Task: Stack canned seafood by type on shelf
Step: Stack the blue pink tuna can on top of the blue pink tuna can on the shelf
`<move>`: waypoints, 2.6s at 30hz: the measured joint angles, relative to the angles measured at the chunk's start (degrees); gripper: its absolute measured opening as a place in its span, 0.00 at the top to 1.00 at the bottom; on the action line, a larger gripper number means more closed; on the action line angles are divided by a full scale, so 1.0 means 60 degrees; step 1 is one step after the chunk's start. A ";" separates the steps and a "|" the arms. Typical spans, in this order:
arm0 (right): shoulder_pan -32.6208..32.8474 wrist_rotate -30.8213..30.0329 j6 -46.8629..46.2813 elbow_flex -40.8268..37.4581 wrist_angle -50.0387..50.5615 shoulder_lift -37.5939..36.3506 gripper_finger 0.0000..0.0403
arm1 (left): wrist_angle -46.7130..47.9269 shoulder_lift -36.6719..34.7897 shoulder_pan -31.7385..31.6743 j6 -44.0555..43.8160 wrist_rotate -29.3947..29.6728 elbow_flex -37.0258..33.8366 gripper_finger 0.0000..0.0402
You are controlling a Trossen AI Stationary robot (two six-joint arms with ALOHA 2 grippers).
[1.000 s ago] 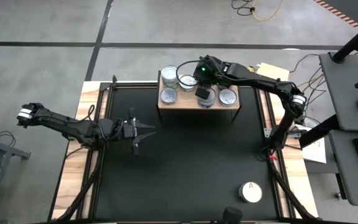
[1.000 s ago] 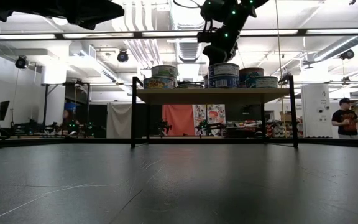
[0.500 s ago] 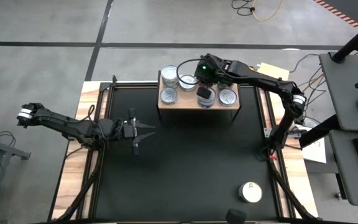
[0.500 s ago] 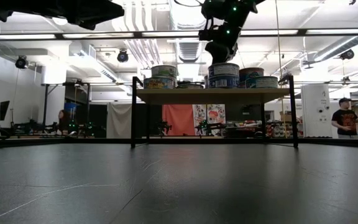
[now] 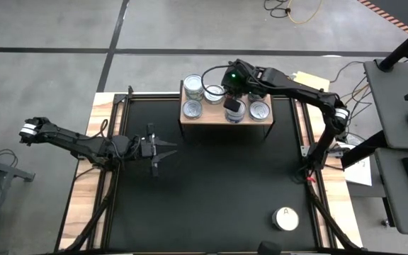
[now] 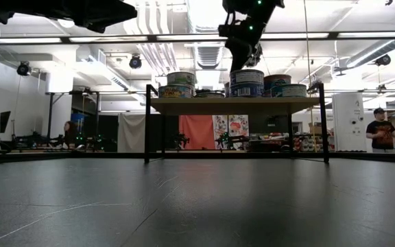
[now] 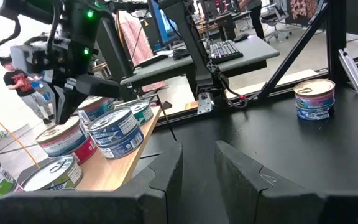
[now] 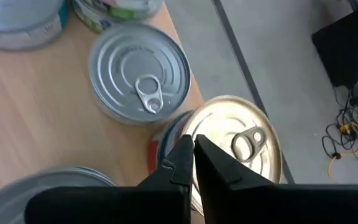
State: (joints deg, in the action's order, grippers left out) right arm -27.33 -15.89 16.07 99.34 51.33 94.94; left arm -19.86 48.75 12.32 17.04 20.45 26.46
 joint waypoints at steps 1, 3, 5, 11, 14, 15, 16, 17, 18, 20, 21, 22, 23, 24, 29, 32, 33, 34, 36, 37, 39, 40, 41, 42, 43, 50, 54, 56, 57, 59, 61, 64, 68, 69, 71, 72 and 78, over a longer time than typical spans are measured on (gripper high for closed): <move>0.0022 0.0005 0.0001 0.0053 -0.0002 -0.0009 0.98 | 0.0000 0.0000 0.0000 0.0000 0.0000 0.0000 0.81; 0.0060 0.0003 -0.0001 0.0164 0.0025 -0.0018 0.98 | 0.0000 0.0000 0.0000 0.0000 0.0000 0.0000 0.81; 0.0080 0.0005 0.0001 0.0246 0.0070 -0.0018 0.98 | 0.0000 0.0000 0.0001 0.0000 0.0000 0.0000 0.81; -0.0013 0.0001 -0.0182 0.0293 0.0127 -0.0018 0.98 | -0.0003 0.0000 0.0000 -0.0001 0.0000 0.0000 0.81; -0.0263 0.0122 -0.1057 0.0352 0.0203 -0.0018 0.96 | 0.0000 0.0000 0.0000 -0.0018 0.0000 0.0000 0.81; -0.0356 0.0311 -0.1320 0.0411 0.0248 -0.0018 0.94 | -0.0004 0.0000 0.0000 -0.0018 0.0000 0.0000 0.81; -0.0416 0.0508 -0.1594 0.0469 0.0243 -0.0018 0.91 | -0.0014 0.0000 0.0000 -0.0012 0.0000 0.0000 0.81; -0.0444 0.0603 -0.1866 0.0541 0.0236 -0.0004 0.88 | -0.0035 0.0000 0.0000 0.0014 0.0000 0.0000 0.81; -0.0471 0.0621 -0.2093 0.0622 0.0218 0.0026 0.84 | -0.0083 0.0000 0.0000 0.0056 0.0000 0.0000 0.81; -0.0462 0.0561 -0.2373 0.0792 0.0175 0.0175 0.75 | -0.0224 0.0001 0.0003 0.0111 0.0000 0.0000 0.81; -0.0458 0.0522 -0.2492 0.0891 0.0179 0.0289 0.70 | -0.0289 0.0000 0.0000 0.0127 0.0000 0.0000 0.81; -0.0451 0.0526 -0.2544 0.0997 0.0193 0.0439 0.66 | -0.0341 0.0000 0.0000 0.0148 0.0000 0.0000 0.81; -0.0448 0.0533 -0.2593 0.1148 0.0292 0.0607 0.61 | -0.0385 0.0004 0.0000 0.0169 0.0000 0.0000 0.81; -0.0446 0.0528 -0.2683 0.1325 0.0470 0.0806 0.57 | -0.0424 0.0004 0.0000 0.0182 0.0000 0.0000 0.81; -0.0451 0.0364 -0.2909 0.2603 0.1660 0.1863 0.41 | -0.0427 0.0004 0.0003 0.0182 0.0000 0.0000 0.81; -0.0450 0.0260 -0.3254 0.3145 0.2021 0.2263 0.37 | -0.0415 0.0004 0.0004 0.0182 0.0000 0.0000 0.81; -0.0448 0.0210 -0.3298 0.3268 0.2131 0.2339 0.36 | -0.0418 0.0004 0.0004 0.0181 0.0000 0.0000 0.81; -0.0447 0.0180 -0.3334 0.3356 0.2193 0.2397 0.36 | -0.0413 0.0004 0.0003 0.0180 -0.0001 0.0000 0.81; -0.0426 0.0140 -0.3362 0.3497 0.2299 0.2490 0.36 | -0.0358 0.0004 0.0002 0.0155 -0.0001 0.0000 0.81; -0.0425 0.0136 -0.3399 0.3533 0.2375 0.2538 0.37 | -0.0337 0.0004 0.0004 0.0153 -0.0002 0.0000 0.81; -0.0408 0.0123 -0.3422 0.3564 0.2480 0.2630 0.40 | -0.0335 0.0004 0.0004 0.0146 0.0000 0.0000 0.81; -0.0399 0.0060 -0.3433 0.3561 0.2477 0.2649 0.41 | -0.0334 0.0004 0.0004 0.0142 0.0000 0.0000 0.81; -0.0383 0.0051 -0.3441 0.3561 0.2515 0.2668 0.43 | -0.0328 0.0004 0.0004 0.0135 -0.0002 0.0000 0.81; -0.0370 0.0060 -0.3465 0.3561 0.2573 0.2683 0.44 | -0.0324 0.0004 0.0004 0.0131 -0.0002 0.0000 0.81; -0.0362 0.0051 -0.3469 0.3561 0.2628 0.2701 0.46 | -0.0321 0.0004 0.0003 0.0127 0.0000 0.0000 0.81; -0.0256 -0.0217 -0.3581 0.3547 0.2695 0.2736 0.56 | -0.0310 0.0004 0.0004 0.0109 -0.0004 0.0000 0.81; -0.0215 -0.0222 -0.3685 0.3542 0.2847 0.2736 0.64 | -0.0311 0.0004 0.0004 0.0109 -0.0004 0.0000 0.81; -0.0174 -0.0254 -0.3685 0.3506 0.2856 0.2736 0.68 | -0.0313 0.0004 0.0004 0.0109 -0.0003 0.0000 0.81; -0.0163 -0.0261 -0.3685 0.3495 0.2860 0.2736 0.71 | -0.0313 0.0004 0.0004 0.0109 -0.0004 0.0000 0.81; -0.0127 -0.0299 -0.3685 0.3466 0.2859 0.2736 0.76 | -0.0313 0.0004 0.0004 0.0109 -0.0001 0.0000 0.81; -0.0096 -0.0423 -0.3693 0.3462 0.2873 0.2736 0.81 | -0.0315 0.0004 0.0004 0.0109 -0.0002 0.0000 0.81; -0.0076 -0.0427 -0.3697 0.3462 0.2867 0.2736 0.89 | -0.0317 0.0004 0.0004 0.0106 0.0000 0.0000 0.81; -0.0040 -0.0389 -0.3704 0.3462 0.2863 0.2736 0.96 | -0.0321 0.0004 0.0004 0.0109 0.0000 0.0000 0.81; -0.0032 -0.0389 -0.3712 0.3462 0.2866 0.2736 0.97 | -0.0321 0.0004 0.0004 0.0109 -0.0002 0.0000 0.81; -0.0009 -0.0389 -0.3751 0.3478 0.2897 0.2736 0.97 | -0.0321 0.0004 0.0004 0.0109 -0.0003 0.0000 0.81; -0.0007 -0.0387 -0.3751 0.3509 0.2939 0.2737 0.98 | -0.0321 0.0004 0.0004 0.0106 -0.0001 0.0000 0.81; -0.0003 -0.0310 -0.3755 0.3706 0.3238 0.2740 0.98 | -0.0324 0.0004 0.0004 0.0106 0.0000 0.0000 0.81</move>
State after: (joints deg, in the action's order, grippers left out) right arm -27.35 -17.75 -6.46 121.58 70.76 111.37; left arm -21.80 48.77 12.34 17.68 20.45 26.46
